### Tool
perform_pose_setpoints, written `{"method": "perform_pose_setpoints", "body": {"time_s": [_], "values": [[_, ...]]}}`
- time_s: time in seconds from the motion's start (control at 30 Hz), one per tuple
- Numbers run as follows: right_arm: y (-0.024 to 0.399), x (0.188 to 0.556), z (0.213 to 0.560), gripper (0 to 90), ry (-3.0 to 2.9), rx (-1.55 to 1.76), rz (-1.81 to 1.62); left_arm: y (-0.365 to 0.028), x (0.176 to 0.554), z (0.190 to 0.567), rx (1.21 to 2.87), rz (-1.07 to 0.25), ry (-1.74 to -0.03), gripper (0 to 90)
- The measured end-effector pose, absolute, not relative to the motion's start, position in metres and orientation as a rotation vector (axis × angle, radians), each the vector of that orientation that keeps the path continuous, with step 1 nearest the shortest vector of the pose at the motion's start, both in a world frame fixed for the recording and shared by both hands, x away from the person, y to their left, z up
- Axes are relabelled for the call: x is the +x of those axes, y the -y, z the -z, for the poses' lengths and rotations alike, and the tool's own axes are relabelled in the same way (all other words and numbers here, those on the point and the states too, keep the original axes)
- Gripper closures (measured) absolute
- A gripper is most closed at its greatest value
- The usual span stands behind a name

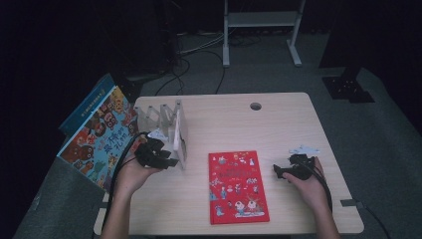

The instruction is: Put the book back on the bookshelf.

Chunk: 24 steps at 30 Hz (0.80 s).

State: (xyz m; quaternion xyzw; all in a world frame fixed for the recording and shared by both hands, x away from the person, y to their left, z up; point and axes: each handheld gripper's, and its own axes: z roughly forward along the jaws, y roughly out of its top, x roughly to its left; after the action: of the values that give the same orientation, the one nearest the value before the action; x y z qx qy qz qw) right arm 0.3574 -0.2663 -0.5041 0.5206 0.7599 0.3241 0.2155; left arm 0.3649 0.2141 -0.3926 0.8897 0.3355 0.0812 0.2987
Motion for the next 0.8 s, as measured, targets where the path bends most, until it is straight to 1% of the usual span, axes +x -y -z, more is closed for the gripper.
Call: {"method": "perform_pose_setpoints", "body": {"time_s": [0.03, 0.1, 0.13, 0.17, 0.3, 0.5, 0.8], "values": [[0.266, 0.357, 0.504, 3.1, -2.107, 1.443, -0.899, -0.214, 0.365, 0.393, 2.363, -0.216, -0.891, 49.2], [0.266, 0.355, 0.503, 9.0, -2.113, 1.438, -0.899, -0.214, 0.357, 0.396, 2.362, -0.225, -0.857, 46.8], [0.266, 0.354, 0.501, 15.6, -2.121, 1.431, -0.899, -0.213, 0.355, 0.398, 2.361, -0.225, -0.851, 45.1], [0.266, 0.352, 0.499, 18.7, -2.134, 1.424, -0.898, -0.213, 0.355, 0.398, 2.361, -0.225, -0.851, 44.2], [0.263, 0.345, 0.495, 26.2, -2.163, 1.405, -0.879, -0.207, 0.346, 0.405, 2.363, -0.193, -0.827, 38.3], [0.256, 0.333, 0.490, 26.8, -2.195, 1.381, -0.944, -0.195, 0.338, 0.415, 2.373, -0.203, -0.783, 34.2], [0.237, 0.310, 0.483, 26.1, -2.269, 1.286, -0.998, -0.161, 0.327, 0.436, 2.424, -0.170, -0.696, 30.4]]}}
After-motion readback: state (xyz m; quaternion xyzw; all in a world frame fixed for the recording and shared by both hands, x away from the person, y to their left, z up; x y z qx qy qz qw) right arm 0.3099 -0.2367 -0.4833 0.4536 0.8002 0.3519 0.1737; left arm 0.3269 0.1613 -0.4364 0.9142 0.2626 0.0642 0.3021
